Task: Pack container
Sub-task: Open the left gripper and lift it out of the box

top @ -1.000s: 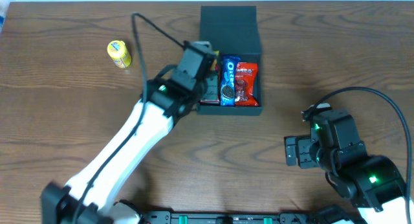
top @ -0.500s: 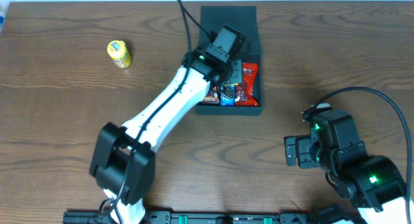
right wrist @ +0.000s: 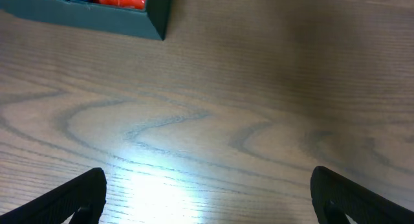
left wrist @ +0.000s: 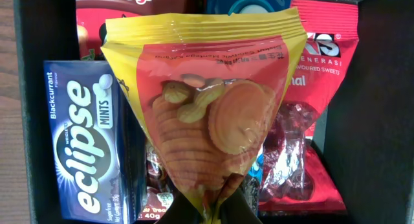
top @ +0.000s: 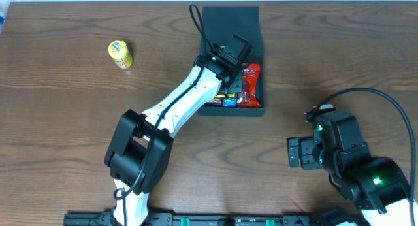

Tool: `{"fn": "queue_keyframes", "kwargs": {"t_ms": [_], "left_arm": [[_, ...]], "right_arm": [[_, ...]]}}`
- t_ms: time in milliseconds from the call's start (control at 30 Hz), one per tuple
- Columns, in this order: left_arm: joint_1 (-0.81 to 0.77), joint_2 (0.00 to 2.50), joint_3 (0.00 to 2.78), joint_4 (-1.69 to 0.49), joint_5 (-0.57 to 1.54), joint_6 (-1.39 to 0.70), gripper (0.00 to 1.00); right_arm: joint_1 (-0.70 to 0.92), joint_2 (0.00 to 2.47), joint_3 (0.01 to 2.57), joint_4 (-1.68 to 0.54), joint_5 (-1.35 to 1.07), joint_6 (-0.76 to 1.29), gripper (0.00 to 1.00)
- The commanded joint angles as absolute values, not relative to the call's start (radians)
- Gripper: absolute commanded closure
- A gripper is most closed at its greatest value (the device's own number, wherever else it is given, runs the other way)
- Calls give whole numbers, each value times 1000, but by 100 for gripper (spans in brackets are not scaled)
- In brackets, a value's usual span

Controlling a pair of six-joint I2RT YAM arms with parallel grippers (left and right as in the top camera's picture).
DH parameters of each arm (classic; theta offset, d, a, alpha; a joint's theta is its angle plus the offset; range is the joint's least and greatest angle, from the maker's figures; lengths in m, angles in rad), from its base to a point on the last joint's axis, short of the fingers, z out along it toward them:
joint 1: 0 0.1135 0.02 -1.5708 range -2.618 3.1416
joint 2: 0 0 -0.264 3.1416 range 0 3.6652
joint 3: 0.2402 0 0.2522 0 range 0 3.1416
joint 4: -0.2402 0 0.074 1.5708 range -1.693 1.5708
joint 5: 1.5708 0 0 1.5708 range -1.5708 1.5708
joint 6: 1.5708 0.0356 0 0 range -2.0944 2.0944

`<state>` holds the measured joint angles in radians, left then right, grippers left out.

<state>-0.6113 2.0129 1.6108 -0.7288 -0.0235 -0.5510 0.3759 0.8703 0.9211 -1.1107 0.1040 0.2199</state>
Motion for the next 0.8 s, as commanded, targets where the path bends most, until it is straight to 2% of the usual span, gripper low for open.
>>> {"fn": "queue_keyframes", "kwargs": {"t_ms": [0, 33, 67, 100, 367, 400, 500, 767], "left_arm": [[-609, 2049, 1628, -731, -44, -561, 93], [-609, 2052, 1628, -731, -44, -561, 87], [-609, 2053, 1628, -732, -44, -561, 76], [-609, 2053, 1628, -732, -44, -561, 72], [-609, 2053, 1628, -732, -41, -553, 69], [-609, 2053, 1628, -731, -38, -553, 63], [-609, 2053, 1634, -733, -25, -553, 57], [-609, 2047, 1718, -790, -17, -510, 56]], "right_arm": [[370, 869, 923, -1112, 104, 231, 1], [370, 869, 923, -1112, 104, 231, 1], [370, 869, 923, -1112, 104, 231, 1], [370, 869, 923, -1112, 104, 231, 1], [370, 869, 923, -1112, 104, 231, 1], [370, 869, 923, -1112, 104, 231, 1], [370, 869, 923, -1112, 104, 231, 1], [370, 869, 923, -1112, 104, 231, 1]]}}
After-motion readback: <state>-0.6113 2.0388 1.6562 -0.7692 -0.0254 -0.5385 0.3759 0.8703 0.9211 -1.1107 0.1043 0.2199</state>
